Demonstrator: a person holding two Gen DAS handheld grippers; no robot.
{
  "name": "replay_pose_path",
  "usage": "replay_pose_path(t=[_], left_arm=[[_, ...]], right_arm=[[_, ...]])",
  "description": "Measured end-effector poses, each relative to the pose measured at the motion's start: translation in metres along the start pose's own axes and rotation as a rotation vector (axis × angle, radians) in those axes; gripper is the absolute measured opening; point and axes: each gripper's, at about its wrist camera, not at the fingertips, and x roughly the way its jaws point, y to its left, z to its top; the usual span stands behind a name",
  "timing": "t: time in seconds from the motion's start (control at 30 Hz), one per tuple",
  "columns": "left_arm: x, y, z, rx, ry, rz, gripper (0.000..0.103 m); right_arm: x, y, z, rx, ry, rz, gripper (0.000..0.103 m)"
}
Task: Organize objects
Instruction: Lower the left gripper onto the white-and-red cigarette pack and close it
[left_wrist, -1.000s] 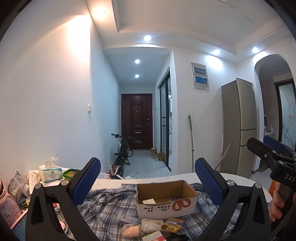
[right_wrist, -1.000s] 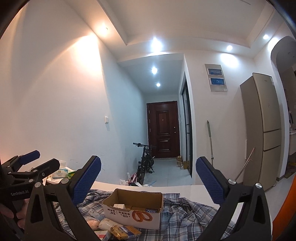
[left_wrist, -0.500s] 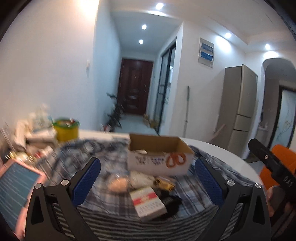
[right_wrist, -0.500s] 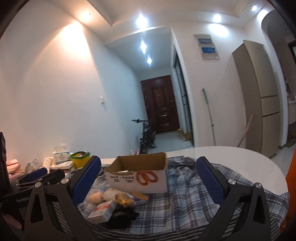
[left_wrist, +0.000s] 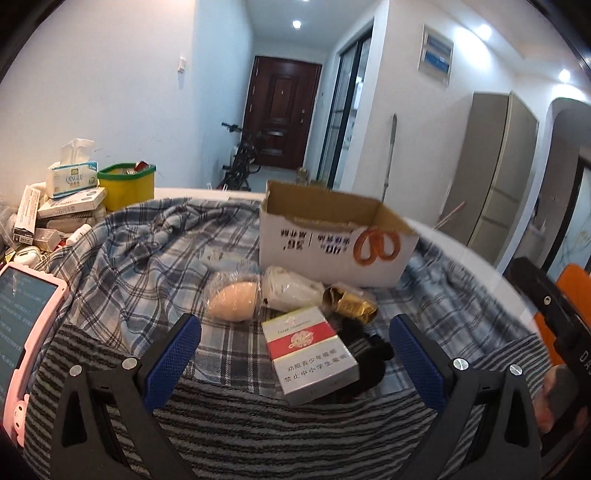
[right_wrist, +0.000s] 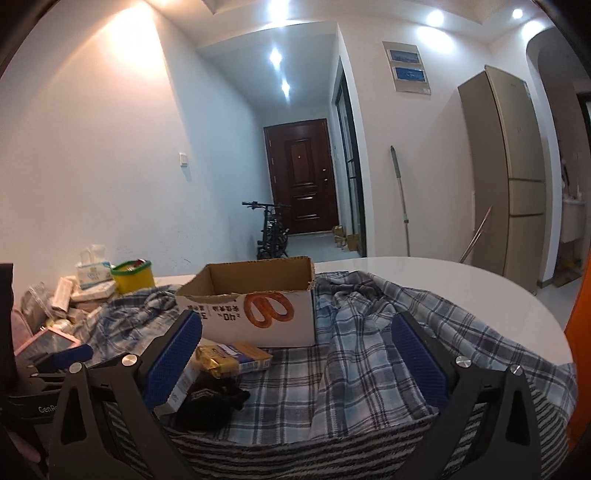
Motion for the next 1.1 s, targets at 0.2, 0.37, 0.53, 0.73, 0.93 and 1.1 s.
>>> replay_pose_path(t=[0.2,0.37,0.53,0.73,0.93,1.1], left_arm=[[0.018,0.001,0.001,-0.014,0.053,-0.048,0.103],[0.046,0.003,-0.002,-0.039,0.18,-0.053,0.103],[0.062,0.011,-0.008,-0.07,0.251,-0.065,0.099],[0.066,0.008,-0.009,-0.062,0.268,-0.057,0.09],[0.07,0.01,-0.01,-0.073,0.292,-0.057,0.084],[0.083,0.013,-0.005,-0.139,0.336,-0.104,0.083]], right_arm=[[0.005,0.007,-0.005,-0.078,-0.05,-0.119,0.102],[0.006,0.016,-0.008,-0.132,-0.073,-0.092,0.102],[0.015,0.02,-0.01,-0.166,-0.035,-0.115,0.102],[0.018,0.023,-0.012,-0.176,-0.019,-0.11,0.102],[0.019,0.015,-0.011,-0.144,-0.009,-0.108,0.102],[0.019,0.019,-0.011,-0.158,-0.008,-0.11,0.102]])
